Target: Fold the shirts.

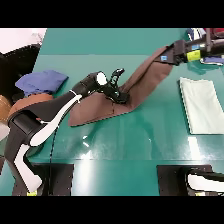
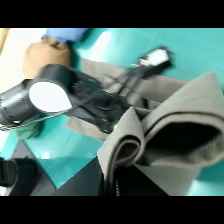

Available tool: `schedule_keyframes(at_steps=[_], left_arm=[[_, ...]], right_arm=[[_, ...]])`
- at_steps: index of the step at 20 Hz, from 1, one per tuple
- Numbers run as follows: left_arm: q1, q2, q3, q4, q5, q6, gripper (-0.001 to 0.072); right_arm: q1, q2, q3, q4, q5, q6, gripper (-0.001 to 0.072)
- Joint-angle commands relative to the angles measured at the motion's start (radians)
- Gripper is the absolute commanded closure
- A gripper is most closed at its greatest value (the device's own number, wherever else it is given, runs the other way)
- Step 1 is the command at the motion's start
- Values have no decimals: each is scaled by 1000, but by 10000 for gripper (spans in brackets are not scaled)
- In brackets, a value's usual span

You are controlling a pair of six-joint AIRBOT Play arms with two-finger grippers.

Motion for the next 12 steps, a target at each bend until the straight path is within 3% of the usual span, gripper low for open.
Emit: schedule_keyframes(at_steps=[1,7,11,12], left_arm=[[53,29,8,34,-48,-3,684],[314,317,8,268,-156,-1,683],[511,520,8,353,-153,6,683],[551,554,8,357,-153,6,683]], right_arm=[[86,-52,66,29,-30,6,693],[266,-92,71,31,-178,1,692],[508,-210,86,30,-393,-49,679],[567,-259,116,28,-431,-107,541]])
